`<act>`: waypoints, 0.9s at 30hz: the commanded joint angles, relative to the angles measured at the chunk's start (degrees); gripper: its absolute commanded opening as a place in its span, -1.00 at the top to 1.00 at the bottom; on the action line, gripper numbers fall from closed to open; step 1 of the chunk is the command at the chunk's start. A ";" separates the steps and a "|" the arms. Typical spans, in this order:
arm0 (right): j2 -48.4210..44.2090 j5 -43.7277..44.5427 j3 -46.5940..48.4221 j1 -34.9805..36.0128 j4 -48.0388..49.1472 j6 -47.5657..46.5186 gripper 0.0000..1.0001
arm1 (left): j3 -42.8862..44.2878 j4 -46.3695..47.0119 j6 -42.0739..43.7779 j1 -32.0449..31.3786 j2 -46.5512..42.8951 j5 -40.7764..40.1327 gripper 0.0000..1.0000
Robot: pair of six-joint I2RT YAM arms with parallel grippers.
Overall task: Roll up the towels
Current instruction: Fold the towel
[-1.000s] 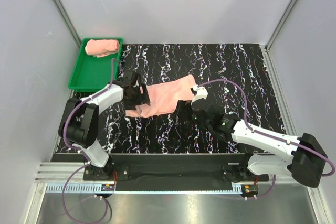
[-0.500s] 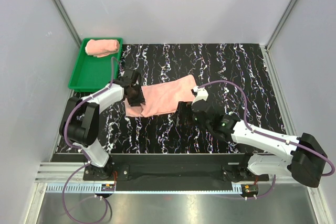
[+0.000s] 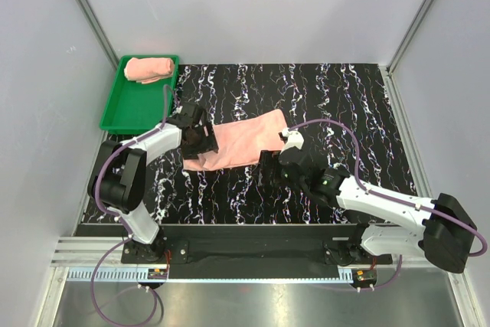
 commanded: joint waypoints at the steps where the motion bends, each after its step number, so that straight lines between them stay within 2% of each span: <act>1: 0.26 2.00 0.05 -0.23 0.78 0.46 -0.99 | -1.32 1.89 0.16 0.18 -1.85 -3.04 -0.58; 5: 0.69 1.82 0.14 -0.14 0.95 0.54 -0.99 | -2.11 1.98 0.16 0.35 -2.11 -3.06 -0.54; 10: 1.22 1.82 0.31 -0.23 1.04 0.63 -0.99 | -3.16 3.91 -0.19 0.44 -1.32 -2.09 -0.29; 14: 1.58 1.74 0.23 -0.23 1.04 1.07 -0.99 | -3.52 4.96 -0.54 0.44 -0.88 -0.86 0.16; 17: 1.84 1.73 0.05 -0.23 1.04 1.25 -0.98 | -3.43 5.32 -0.11 0.35 -1.15 -0.42 0.60; 18: 1.84 1.82 -0.04 -0.14 1.04 1.25 -0.99 | -3.17 5.32 -0.02 0.35 -1.23 -0.33 0.80; 20: 1.84 2.00 -0.04 -0.23 0.87 1.34 -0.98 | -2.38 4.53 0.07 0.35 -1.32 -0.51 1.00; 25: 0.53 3.75 0.05 -0.23 -0.71 1.25 -0.99 | 1.74 -0.37 1.21 -0.35 -2.55 -1.74 1.00; 26: 0.35 4.02 0.05 -0.23 -0.89 1.16 -0.99 | 4.02 -1.61 1.30 -0.52 -2.73 -4.43 0.92; 27: -0.18 4.11 0.05 -0.23 -1.15 1.16 -0.99 | 4.82 -2.50 1.65 -0.70 -2.81 -5.07 0.70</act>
